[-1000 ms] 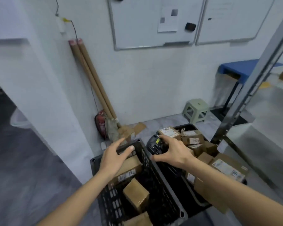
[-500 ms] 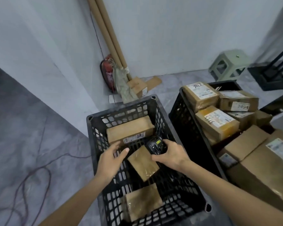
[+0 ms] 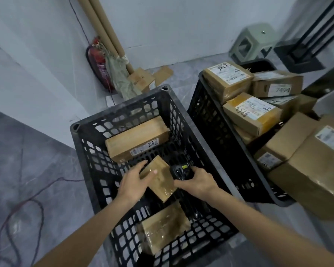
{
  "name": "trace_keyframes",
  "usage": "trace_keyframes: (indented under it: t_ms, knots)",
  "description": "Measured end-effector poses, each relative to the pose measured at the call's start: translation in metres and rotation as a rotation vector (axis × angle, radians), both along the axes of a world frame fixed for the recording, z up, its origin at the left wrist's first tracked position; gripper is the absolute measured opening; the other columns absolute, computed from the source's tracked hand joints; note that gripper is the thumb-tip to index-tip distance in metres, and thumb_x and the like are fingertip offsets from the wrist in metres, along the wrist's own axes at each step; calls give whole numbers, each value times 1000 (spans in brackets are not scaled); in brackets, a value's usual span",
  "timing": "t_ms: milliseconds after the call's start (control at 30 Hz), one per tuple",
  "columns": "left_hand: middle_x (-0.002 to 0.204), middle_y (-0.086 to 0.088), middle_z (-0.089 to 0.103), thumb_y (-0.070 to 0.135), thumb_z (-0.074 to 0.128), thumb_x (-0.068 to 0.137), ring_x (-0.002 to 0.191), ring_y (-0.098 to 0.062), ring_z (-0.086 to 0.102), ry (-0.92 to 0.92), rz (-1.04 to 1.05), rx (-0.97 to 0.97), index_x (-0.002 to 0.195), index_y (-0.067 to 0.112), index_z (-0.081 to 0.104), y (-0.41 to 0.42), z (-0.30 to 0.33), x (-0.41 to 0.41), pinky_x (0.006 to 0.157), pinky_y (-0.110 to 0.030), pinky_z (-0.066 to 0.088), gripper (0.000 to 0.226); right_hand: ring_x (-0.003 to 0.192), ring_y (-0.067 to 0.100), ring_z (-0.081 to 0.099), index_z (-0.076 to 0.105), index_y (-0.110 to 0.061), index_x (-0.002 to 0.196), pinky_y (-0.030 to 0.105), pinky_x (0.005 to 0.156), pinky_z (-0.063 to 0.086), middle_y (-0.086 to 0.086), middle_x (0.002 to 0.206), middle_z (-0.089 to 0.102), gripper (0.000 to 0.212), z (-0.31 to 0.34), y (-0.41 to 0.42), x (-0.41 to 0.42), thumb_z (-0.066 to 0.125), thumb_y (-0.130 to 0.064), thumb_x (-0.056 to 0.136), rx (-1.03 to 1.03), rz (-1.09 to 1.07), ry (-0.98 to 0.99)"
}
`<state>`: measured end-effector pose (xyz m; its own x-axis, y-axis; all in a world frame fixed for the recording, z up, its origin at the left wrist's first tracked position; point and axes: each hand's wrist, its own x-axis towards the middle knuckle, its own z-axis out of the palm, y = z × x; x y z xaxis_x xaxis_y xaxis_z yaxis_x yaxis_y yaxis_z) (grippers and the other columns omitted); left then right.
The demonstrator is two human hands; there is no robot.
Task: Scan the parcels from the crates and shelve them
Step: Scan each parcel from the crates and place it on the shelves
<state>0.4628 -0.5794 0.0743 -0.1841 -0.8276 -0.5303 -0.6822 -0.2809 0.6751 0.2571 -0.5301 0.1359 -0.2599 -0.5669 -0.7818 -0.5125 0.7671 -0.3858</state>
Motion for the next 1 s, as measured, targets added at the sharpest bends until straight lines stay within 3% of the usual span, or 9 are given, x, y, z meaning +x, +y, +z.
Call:
trace_keyframes:
  t_ms: [133, 267, 500, 600, 667, 733, 767, 867, 1000]
  knots:
    - [143, 0, 57, 55, 64, 91, 131, -19, 54, -20, -25, 39, 151, 26, 44, -1, -12, -2, 103, -34, 48, 69, 141, 27, 48, 50, -17, 149, 33, 107, 43, 5, 141, 59, 81, -12, 2, 2, 81, -52, 82, -5, -97, -86]
    - [129, 4, 64, 59, 60, 91, 123, -18, 60, 6, -4, 81, 143, 30, 54, -3, -18, 0, 103, -38, 50, 60, 141, 26, 49, 42, -13, 156, 36, 112, 44, 7, 148, 56, 96, -18, 0, 7, 83, -53, 79, -42, -215, -167]
    - [112, 11, 68, 46, 53, 101, 103, -8, 62, 75, 119, 152, 124, 25, 67, -1, -11, 4, 73, -14, 41, 34, 144, 24, 45, 35, -16, 161, 36, 115, 41, 5, 154, 51, 105, -20, 1, 12, 89, -47, 76, -69, -212, -233]
    - [109, 9, 71, 47, 56, 99, 106, -10, 64, 95, 174, 137, 116, 22, 69, -1, -5, 3, 81, -20, 45, 33, 140, 23, 49, 35, -15, 160, 33, 109, 43, 6, 149, 54, 105, -20, -2, 14, 91, -45, 75, -109, -210, -241]
    - [110, 8, 71, 53, 58, 96, 107, -11, 64, 112, 226, 124, 108, 24, 67, 0, -4, 6, 91, -28, 48, 33, 129, 19, 54, 40, -14, 157, 29, 103, 44, 2, 134, 60, 100, -18, -2, 18, 91, -41, 76, -132, -214, -244]
    - [104, 7, 72, 54, 58, 95, 100, -9, 65, 129, 259, 94, 98, 22, 63, 1, 2, 9, 85, -27, 48, 32, 111, 12, 58, 52, -21, 143, 25, 95, 46, -9, 111, 61, 78, -12, -2, 21, 91, -38, 77, -147, -204, -255]
    - [100, 6, 73, 54, 58, 95, 96, -11, 66, 142, 279, 78, 95, 21, 60, 1, 6, 10, 81, -28, 49, 33, 100, 7, 59, 56, -27, 125, 23, 90, 49, -14, 101, 61, 59, -7, -1, 21, 90, -36, 78, -161, -198, -263]
    - [89, 1, 75, 52, 60, 94, 86, -17, 71, 196, 322, 40, 92, 18, 57, 2, 24, 10, 83, -41, 56, 34, 77, -5, 50, 49, -34, 94, 10, 65, 44, -22, 85, 53, 42, 7, -2, 20, 89, -31, 81, -212, -228, -296]
    - [102, 4, 74, 48, 65, 92, 97, -17, 70, 219, 343, 10, 93, 25, 58, 1, 48, 9, 91, -50, 55, 24, 86, -4, 59, 56, -35, 81, 11, 66, 47, -16, 91, 66, 37, 31, -5, 19, 92, -29, 78, -281, -239, -288]
